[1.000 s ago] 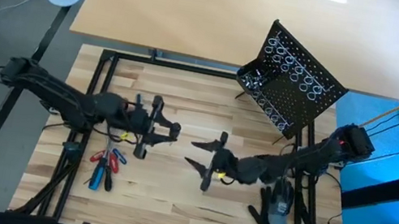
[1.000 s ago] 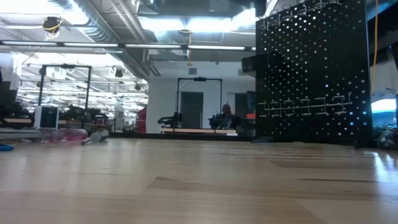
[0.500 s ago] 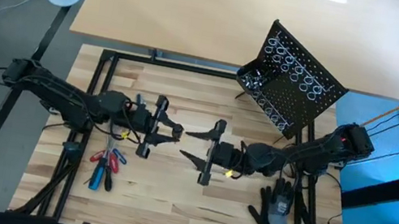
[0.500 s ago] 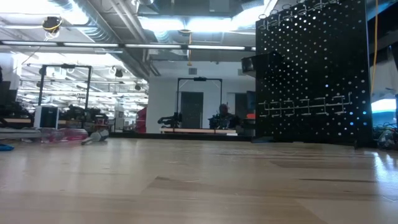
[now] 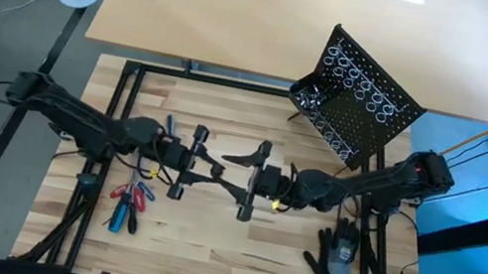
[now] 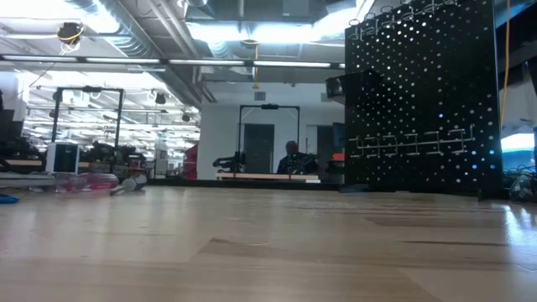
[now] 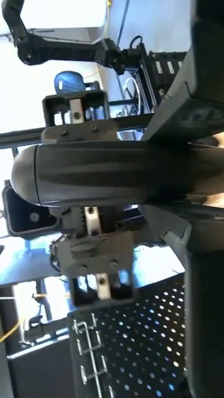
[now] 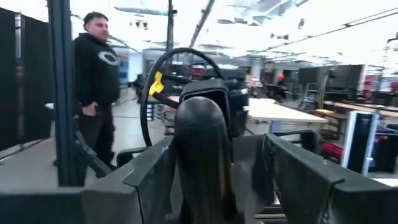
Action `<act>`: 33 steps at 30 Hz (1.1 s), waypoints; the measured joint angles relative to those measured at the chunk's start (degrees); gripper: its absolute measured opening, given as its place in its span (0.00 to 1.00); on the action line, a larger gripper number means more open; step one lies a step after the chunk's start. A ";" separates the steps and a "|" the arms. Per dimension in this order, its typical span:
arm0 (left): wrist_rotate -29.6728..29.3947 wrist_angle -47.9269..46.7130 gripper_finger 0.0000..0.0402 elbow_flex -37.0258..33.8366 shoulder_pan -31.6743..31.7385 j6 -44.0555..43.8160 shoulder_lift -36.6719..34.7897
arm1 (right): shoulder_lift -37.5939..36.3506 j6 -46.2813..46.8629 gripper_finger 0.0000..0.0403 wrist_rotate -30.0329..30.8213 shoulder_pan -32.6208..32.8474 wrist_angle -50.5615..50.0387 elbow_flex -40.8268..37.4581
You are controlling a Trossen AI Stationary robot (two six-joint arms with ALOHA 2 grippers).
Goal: Hang tools onto peg board
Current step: Hang the top black screwdriver on the black pegboard
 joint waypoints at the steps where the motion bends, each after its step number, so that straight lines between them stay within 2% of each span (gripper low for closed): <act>1: -0.03 0.96 0.31 0.00 0.01 -0.06 0.73 | 0.52 0.24 0.60 -0.77 -0.31 0.22 0.04; 12: -0.03 1.29 0.31 0.37 0.01 -2.24 1.42 | 1.95 -3.10 0.58 -0.79 0.75 -6.02 3.58; 16: 0.11 1.20 0.31 0.37 -0.01 -2.10 1.42 | 1.90 -4.87 0.49 1.07 0.94 -12.73 5.79; 21: 0.09 1.12 0.31 0.37 -0.01 -1.73 1.42 | 1.88 -3.39 0.32 0.63 0.85 -14.17 6.38; 28: 0.12 0.50 0.34 0.40 -0.01 -0.80 1.38 | 1.88 -4.85 0.32 1.60 0.91 -14.17 6.36; 33: -0.58 -0.25 0.42 0.44 0.07 -1.99 0.97 | 0.46 -5.36 0.32 6.37 1.75 -15.37 6.32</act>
